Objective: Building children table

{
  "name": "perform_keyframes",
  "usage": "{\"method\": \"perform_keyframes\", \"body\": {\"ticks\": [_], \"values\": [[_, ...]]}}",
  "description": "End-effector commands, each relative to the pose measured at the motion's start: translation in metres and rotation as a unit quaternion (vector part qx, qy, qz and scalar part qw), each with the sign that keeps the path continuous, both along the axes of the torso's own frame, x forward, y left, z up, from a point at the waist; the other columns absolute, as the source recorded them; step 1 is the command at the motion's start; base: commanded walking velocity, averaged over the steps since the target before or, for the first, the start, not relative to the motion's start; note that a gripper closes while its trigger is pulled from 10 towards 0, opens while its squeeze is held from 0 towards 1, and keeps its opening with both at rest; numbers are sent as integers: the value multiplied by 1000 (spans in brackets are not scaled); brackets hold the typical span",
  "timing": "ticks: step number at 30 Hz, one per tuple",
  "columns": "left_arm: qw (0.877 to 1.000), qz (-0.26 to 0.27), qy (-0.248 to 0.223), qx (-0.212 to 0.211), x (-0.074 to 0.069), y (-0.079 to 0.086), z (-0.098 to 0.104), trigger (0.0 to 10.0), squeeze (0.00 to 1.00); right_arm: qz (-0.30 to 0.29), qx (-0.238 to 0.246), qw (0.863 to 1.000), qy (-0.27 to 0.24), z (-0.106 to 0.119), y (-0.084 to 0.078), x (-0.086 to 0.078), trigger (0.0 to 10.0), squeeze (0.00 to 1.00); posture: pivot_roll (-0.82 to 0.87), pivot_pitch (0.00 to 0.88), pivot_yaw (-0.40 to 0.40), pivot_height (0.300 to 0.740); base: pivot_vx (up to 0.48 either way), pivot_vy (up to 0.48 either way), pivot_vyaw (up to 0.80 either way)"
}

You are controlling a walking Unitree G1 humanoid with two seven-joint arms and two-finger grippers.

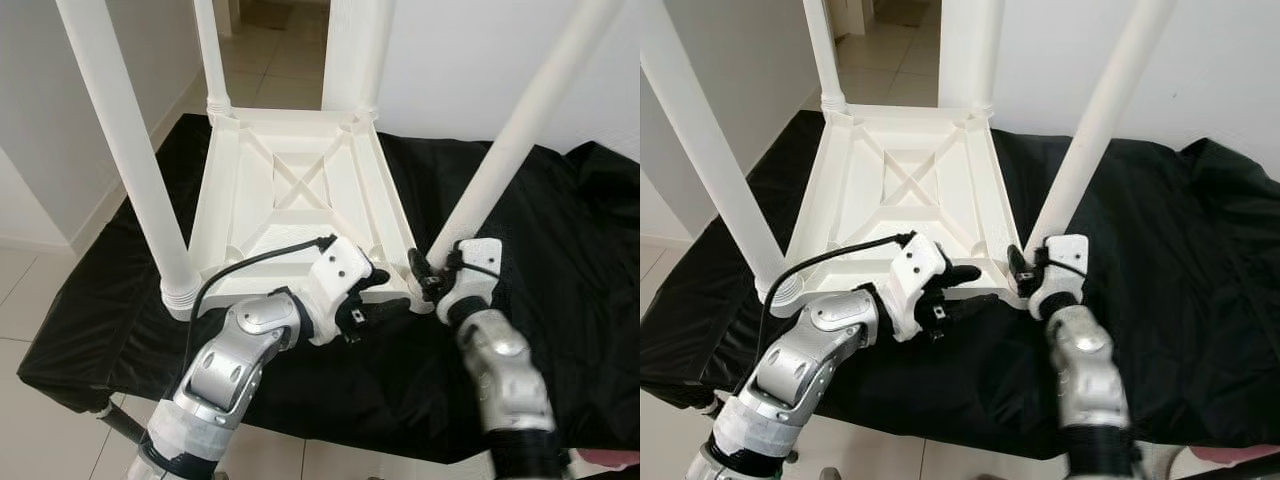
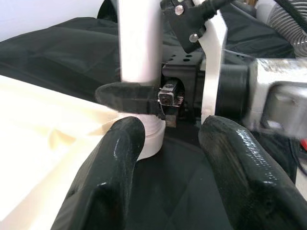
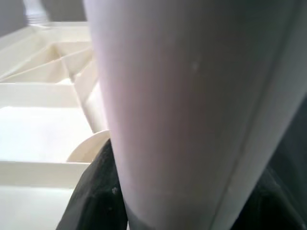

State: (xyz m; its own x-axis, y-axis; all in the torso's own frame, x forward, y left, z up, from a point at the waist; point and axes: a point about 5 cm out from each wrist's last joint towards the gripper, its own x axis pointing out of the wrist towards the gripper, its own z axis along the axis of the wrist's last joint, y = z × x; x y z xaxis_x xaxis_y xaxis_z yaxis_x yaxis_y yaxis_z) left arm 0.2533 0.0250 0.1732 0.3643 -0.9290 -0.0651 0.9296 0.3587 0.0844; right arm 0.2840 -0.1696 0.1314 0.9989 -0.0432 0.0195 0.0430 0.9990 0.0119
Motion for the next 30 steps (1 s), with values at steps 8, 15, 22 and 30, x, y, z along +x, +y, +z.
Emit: {"method": "perform_keyframes", "body": {"ticks": [8,15,22,30], "values": [[1000,10,-3,-1,1,-2,0,10000,0,-126,61,990,31,-8,15,-9,10000,0,-95,0,-34,740,0,0,0],[1000,5,-4,2,1,-2,0,10000,0,-122,40,992,16,-1,15,-13,10000,0,-92,0,-36,740,0,0,0],[1000,12,-1,1,-2,-1,-2,10000,0,-110,30,993,8,0,19,-18,10000,1000,-79,0,-55,740,0,0,0],[1000,20,-3,-1,0,-1,-2,10000,0,-77,19,997,-26,6,6,-24,10000,1000,-88,0,-59,740,0,0,0]]}}
